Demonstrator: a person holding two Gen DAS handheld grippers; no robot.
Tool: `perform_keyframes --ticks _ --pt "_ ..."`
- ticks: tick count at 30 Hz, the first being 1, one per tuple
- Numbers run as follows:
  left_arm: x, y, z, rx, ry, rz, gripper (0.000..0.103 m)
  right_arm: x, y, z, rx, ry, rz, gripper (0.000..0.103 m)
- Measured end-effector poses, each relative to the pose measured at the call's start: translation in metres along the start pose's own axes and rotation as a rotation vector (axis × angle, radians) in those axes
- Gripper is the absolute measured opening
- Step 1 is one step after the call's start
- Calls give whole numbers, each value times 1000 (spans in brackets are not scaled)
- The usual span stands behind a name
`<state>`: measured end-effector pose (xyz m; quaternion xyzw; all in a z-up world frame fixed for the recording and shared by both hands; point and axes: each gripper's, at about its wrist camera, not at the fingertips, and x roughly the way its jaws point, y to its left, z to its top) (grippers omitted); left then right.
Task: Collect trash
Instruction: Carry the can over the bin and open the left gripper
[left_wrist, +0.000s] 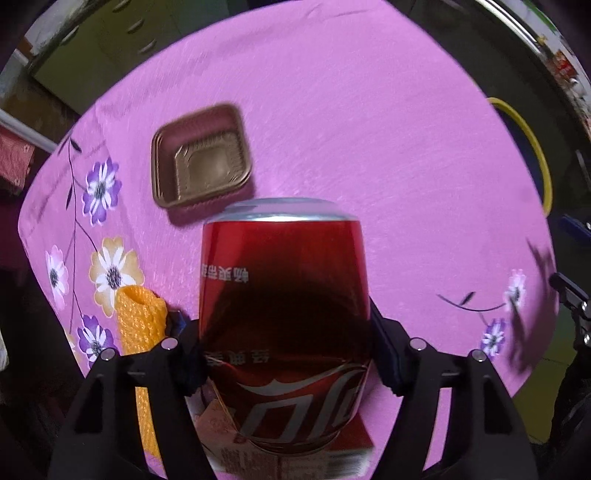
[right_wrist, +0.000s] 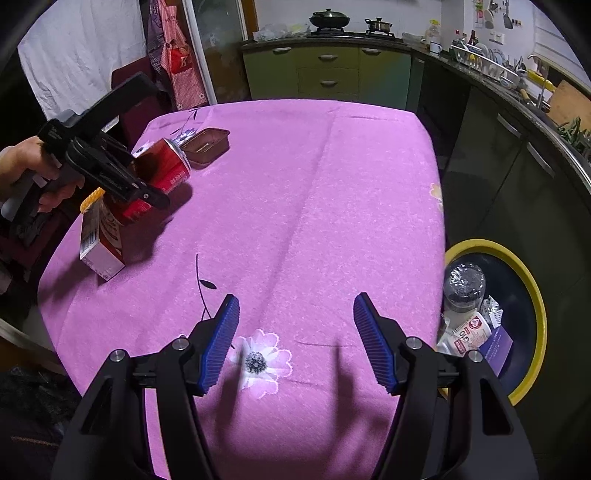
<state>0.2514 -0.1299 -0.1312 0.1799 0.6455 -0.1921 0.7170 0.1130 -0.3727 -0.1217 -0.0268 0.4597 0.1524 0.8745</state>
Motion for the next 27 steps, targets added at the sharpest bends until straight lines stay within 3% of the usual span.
perform_keyframes --ticks 8,15,22,27 --pt "-34 -63 18 140 -42 -61 67 -47 -45 -21 106 -56 -112 64" --pt "-50 -189 73 353 -106 -175 67 -102 -103 -59 256 -108 -244 64" --pt "-29 -317 129 517 -129 -267 68 -124 -138 -95 359 -105 -290 64" --pt "12 -365 162 544 -129 -250 71 -126 -146 -112 403 -95 -296 64"
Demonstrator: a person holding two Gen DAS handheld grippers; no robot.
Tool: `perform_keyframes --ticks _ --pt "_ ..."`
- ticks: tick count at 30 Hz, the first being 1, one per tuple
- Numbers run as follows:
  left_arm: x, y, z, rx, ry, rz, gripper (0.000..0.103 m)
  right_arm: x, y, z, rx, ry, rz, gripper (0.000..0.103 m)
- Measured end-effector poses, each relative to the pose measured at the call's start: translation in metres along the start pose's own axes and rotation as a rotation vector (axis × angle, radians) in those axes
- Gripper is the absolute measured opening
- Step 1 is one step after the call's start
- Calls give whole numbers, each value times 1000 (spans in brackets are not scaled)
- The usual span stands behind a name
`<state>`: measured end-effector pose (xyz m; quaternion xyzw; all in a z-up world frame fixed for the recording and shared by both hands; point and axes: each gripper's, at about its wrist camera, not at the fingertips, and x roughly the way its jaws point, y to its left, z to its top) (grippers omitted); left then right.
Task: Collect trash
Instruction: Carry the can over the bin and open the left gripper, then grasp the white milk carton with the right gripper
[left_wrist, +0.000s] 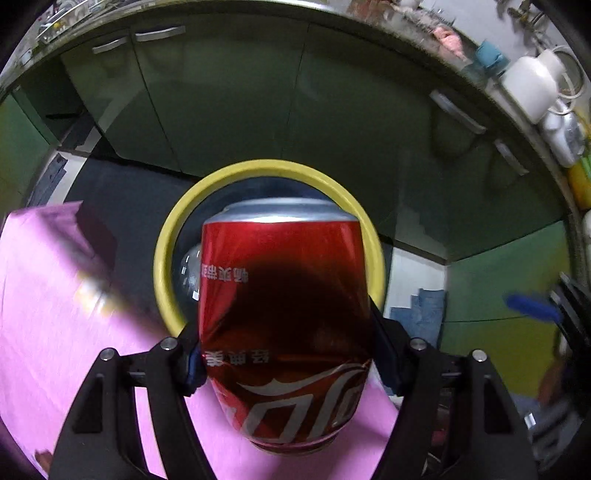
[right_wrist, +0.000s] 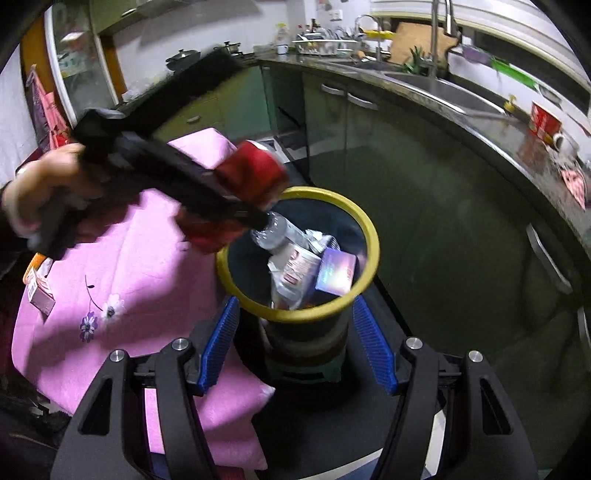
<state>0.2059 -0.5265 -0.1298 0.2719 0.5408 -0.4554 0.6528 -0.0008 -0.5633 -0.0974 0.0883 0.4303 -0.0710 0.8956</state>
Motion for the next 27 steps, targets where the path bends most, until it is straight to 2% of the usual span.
perform_keyframes --ticks 1,2,6,9,12,17,20,23,27 --pt "9 0 6 -4 3 12 80 0 -2 -2 6 3 -1 64" --pt "16 1 10 -8 7 23 82 -1 -4 -4 10 5 -3 64" --pt "13 13 12 -42 -10 22 82 -3 -5 -5 17 2 -3 64" --pt "-22 28 -5 -61 -57 3 82 -2 -1 -4 9 1 3 64" --pt "-70 48 -38 -95 -122 -9 84 -1 8 -3 4 2 9 64" --pt "-147 78 -117 -197 -241 -7 85 4 30 1 -30 6 60 64" --pt "-193 97 -179 -271 -321 12 86 9 69 6 -113 9 160 64" --pt "-235 113 -245 -373 -427 42 90 17 130 7 -247 16 317 64" --pt "-273 123 -343 -506 -543 178 91 32 227 3 -464 52 495 64"
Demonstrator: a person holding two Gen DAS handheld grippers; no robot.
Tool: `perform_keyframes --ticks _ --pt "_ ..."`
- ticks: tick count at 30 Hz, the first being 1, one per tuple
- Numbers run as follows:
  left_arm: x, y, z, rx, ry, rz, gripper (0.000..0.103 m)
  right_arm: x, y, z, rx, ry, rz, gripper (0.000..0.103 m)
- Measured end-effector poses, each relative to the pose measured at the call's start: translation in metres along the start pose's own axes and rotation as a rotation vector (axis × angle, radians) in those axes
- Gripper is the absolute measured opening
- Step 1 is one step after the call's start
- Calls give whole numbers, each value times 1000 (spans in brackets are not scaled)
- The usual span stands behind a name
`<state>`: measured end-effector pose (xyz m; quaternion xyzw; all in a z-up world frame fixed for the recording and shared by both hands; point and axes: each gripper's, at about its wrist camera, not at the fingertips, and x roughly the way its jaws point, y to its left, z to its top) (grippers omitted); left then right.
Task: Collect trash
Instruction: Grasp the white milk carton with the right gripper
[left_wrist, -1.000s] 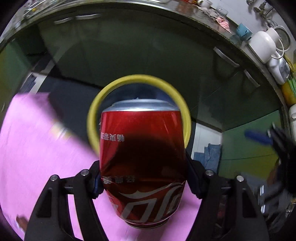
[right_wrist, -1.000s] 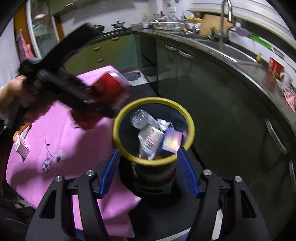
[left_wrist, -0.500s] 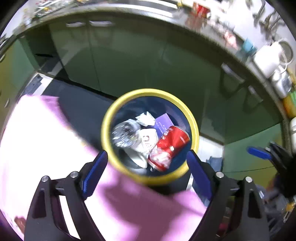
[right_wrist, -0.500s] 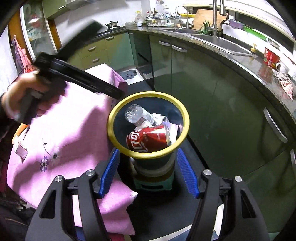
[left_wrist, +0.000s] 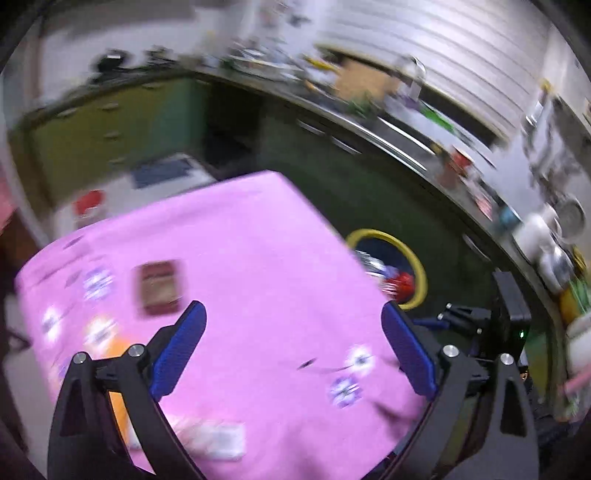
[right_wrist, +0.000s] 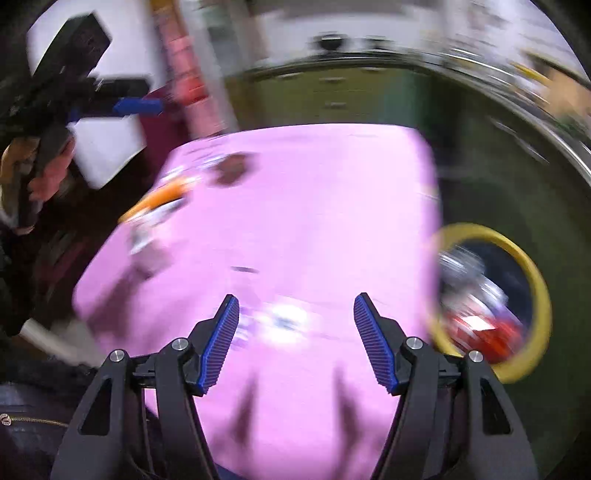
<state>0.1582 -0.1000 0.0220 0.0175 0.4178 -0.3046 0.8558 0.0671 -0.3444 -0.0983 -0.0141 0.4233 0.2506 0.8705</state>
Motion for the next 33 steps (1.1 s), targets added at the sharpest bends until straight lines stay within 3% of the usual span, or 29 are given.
perform_keyframes --ticks 6,12,20,24,33 --pt "-66 60 -75 -201 -126 96 93 81 101 46 -249 79 173 64" --pt "-86 91 -122 -298 -128 184 94 146 154 70 -389 161 183 64" --pt "-89 117 -141 -354 -125 165 94 185 160 78 -384 225 162 62" --pt "-84 118 -142 -347 -117 154 94 195 159 83 -371 238 153 39" --pt "-76 109 -139 -310 -95 141 94 155 137 82 -299 157 147 37"
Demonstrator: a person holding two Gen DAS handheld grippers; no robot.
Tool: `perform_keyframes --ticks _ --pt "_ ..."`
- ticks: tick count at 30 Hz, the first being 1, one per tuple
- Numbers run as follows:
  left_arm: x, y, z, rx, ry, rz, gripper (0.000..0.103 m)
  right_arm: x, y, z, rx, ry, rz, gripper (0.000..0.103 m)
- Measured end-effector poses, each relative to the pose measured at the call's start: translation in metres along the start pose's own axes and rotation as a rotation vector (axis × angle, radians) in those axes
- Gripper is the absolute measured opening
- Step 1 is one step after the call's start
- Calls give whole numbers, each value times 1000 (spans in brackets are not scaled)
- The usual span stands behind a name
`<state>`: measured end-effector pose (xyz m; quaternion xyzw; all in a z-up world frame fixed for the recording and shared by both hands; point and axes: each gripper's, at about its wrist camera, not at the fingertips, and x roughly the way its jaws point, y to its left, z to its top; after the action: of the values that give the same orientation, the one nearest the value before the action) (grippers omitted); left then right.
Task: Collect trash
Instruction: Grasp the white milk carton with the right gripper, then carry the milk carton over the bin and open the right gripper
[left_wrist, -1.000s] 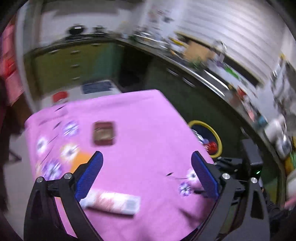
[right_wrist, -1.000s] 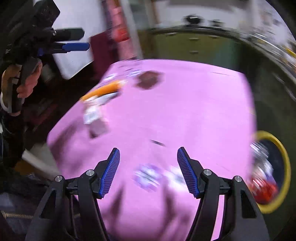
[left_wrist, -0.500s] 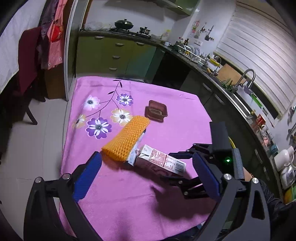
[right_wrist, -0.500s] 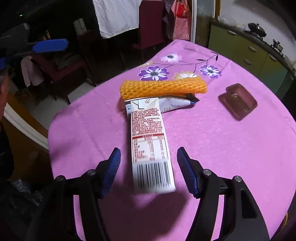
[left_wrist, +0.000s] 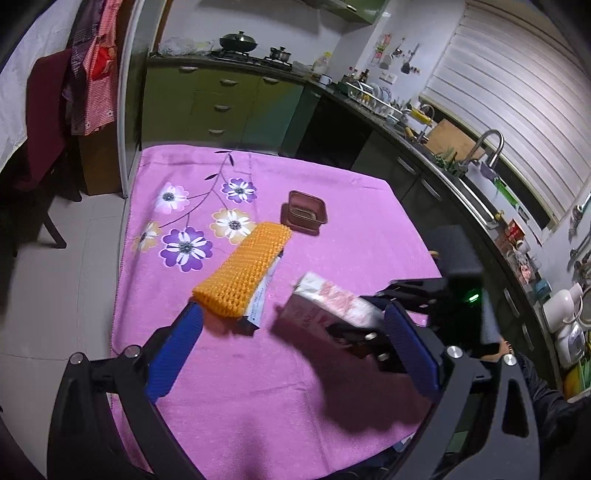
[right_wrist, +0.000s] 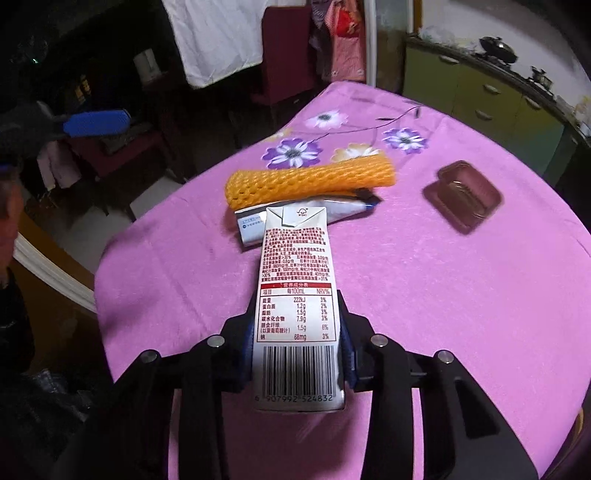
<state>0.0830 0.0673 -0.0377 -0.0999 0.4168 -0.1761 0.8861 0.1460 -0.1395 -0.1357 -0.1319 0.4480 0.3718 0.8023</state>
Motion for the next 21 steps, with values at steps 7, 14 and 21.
perform_keyframes --ticks 7,14,21 --pt "15 -27 3 82 30 -33 94 -95 -71 -50 206 -120 -175 37" --pt "33 -50 6 146 64 -78 94 -194 -188 -135 555 -152 -507 37" --pt "41 -55 8 159 88 -69 94 -190 -283 -199 781 -39 -633 37"
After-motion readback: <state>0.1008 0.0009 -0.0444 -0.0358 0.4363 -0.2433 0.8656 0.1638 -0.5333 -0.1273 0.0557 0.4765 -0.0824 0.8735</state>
